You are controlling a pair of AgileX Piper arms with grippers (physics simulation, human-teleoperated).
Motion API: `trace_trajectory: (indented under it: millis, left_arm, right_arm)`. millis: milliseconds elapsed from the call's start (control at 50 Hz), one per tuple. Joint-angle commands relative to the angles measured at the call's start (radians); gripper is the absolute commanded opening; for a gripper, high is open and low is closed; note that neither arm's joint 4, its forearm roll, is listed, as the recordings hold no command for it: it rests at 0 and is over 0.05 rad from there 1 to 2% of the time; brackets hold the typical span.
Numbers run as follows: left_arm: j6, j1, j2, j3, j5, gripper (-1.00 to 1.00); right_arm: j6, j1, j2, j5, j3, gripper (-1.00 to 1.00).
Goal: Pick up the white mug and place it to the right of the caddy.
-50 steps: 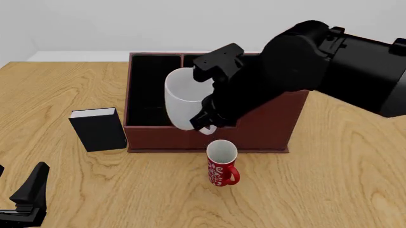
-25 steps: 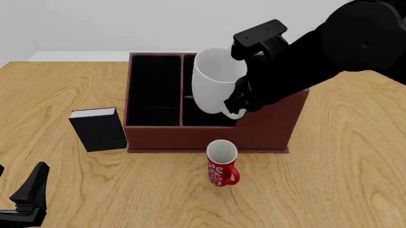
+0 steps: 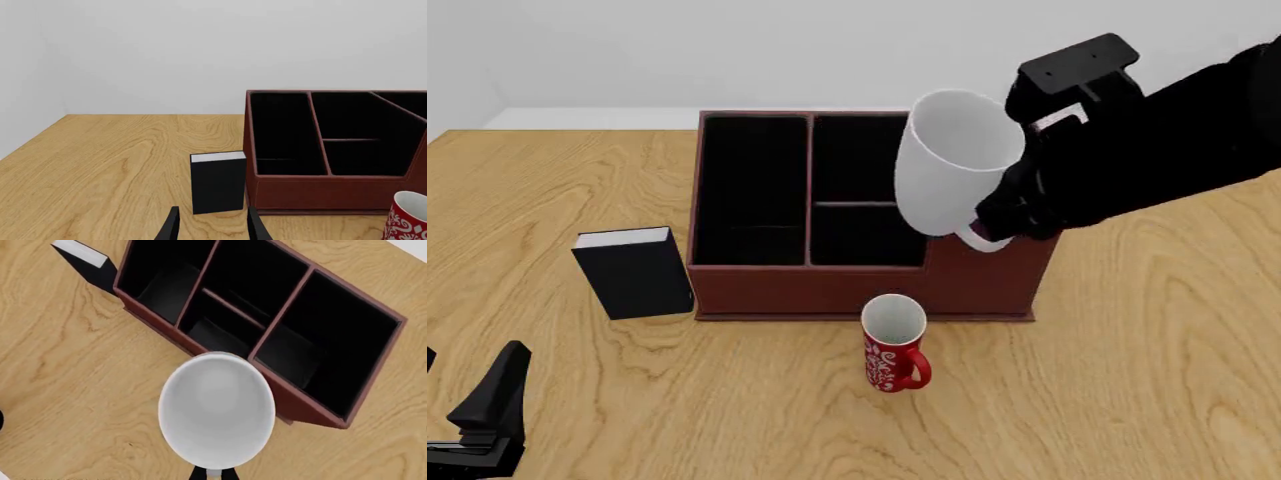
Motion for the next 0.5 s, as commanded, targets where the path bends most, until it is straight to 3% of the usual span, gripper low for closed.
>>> trace_trajectory:
  millis: [20, 500]
  left_arm:
    - [0.0, 0.0, 0.0, 0.0, 0.0, 1.0]
    - [0.0, 0.0, 0.0, 0.0, 0.0, 1.0]
  right_arm:
    - [0.012, -0.031, -0.065, -0.003, 0.06, -1.0]
    - [0.024, -0.122, -0.177, -0.006, 0.207, -1.0]
